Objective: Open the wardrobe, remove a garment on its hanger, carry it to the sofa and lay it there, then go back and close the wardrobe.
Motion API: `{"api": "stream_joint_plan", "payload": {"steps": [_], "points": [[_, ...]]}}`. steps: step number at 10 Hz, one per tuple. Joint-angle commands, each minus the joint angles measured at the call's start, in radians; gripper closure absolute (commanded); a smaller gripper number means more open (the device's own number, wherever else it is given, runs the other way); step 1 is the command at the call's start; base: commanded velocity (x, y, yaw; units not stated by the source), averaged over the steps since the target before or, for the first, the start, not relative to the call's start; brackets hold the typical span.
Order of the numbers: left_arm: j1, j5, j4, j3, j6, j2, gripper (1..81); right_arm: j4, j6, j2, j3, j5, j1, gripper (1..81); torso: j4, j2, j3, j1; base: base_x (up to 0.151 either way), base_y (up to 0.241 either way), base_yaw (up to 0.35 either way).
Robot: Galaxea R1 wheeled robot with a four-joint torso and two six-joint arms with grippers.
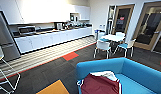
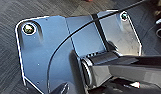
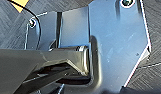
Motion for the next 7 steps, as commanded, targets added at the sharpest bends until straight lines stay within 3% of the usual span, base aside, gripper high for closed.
{"api": "stream_joint_plan", "payload": {"steps": [1,2,7], "points": [[-0.045,0.045,0.010,-0.005,0.007,0.004,1.0,-0.003,-0.002,0.006,0.004,-0.054,0.031,1.0,0.000,0.000,0.040,0.000,0.000,0.000,0.350],[-0.045,0.045,0.010,-0.007,0.007,0.002,1.0,-0.003,-0.002,0.006,0.002,-0.054,0.031,1.0,0.000,0.000,0.010,0.000,0.000,0.000,0.350],[-0.037,0.045,-0.001,-0.007,0.004,-0.059,1.0,0.008,0.009,-0.056,-0.096,-0.054,0.014,1.0,0.000,0.000,0.028,0.000,0.000,0.000,0.350]]}}
